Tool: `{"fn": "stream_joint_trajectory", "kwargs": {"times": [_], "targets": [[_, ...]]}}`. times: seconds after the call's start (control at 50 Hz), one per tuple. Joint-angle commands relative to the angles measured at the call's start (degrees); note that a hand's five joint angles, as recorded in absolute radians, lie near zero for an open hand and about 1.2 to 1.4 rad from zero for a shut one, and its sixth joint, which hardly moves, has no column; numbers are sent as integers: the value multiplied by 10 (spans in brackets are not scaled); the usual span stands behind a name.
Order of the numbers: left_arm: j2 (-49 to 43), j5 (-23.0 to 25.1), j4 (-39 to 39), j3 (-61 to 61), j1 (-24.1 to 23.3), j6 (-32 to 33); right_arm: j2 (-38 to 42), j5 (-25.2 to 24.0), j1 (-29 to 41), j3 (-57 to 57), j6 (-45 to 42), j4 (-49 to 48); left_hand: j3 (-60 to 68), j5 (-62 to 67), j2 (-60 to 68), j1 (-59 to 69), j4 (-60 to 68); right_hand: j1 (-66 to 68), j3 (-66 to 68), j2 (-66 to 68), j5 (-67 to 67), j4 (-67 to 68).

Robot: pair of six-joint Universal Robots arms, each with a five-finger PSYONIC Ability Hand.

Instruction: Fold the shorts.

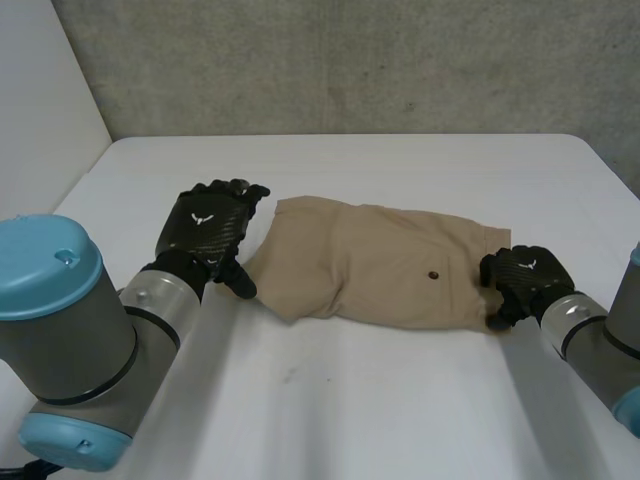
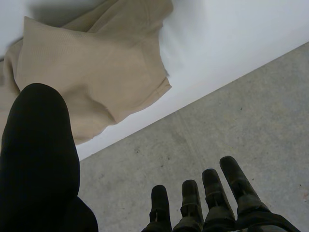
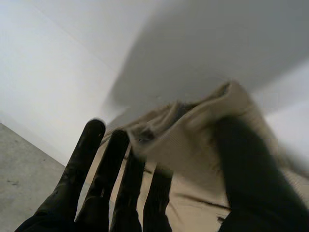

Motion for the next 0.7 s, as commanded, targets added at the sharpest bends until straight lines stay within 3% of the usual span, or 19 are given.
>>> {"fn": "stream_joint_trajectory", "kwargs": {"times": [0.02, 0.16, 0.3, 0.38, 0.46, 0.62, 0.7], "targets": [[0, -1, 0, -2, 0, 0, -11, 18, -3, -12, -12, 7, -21, -25, -16, -9, -16, 374, 269, 265, 318, 280], [9, -2, -1, -8, 1, 0, -86, 20, -60, -11, -121, 39, -21, -25, -16, -9, -16, 374, 269, 265, 318, 280], [24, -2, 0, -7, 1, 0, -91, 45, -72, -55, -342, 77, -21, -25, -16, -9, -16, 374, 269, 265, 318, 280], [24, -3, 0, -7, 1, 0, -90, 69, 17, -108, -405, 78, -21, -25, -16, -9, -16, 374, 269, 265, 318, 280], [25, -4, 0, -7, 1, 0, -74, 53, 114, -171, -423, 83, -21, -25, -16, -9, -16, 374, 269, 265, 318, 280], [25, -6, -1, 0, 1, 0, 54, -87, 278, -245, -426, 103, -21, -25, -16, -9, -16, 374, 269, 265, 318, 280], [25, -5, 0, 7, 3, 1, 103, -105, 298, -273, -406, 152, -21, -25, -16, -9, -16, 374, 269, 265, 318, 280]]}}
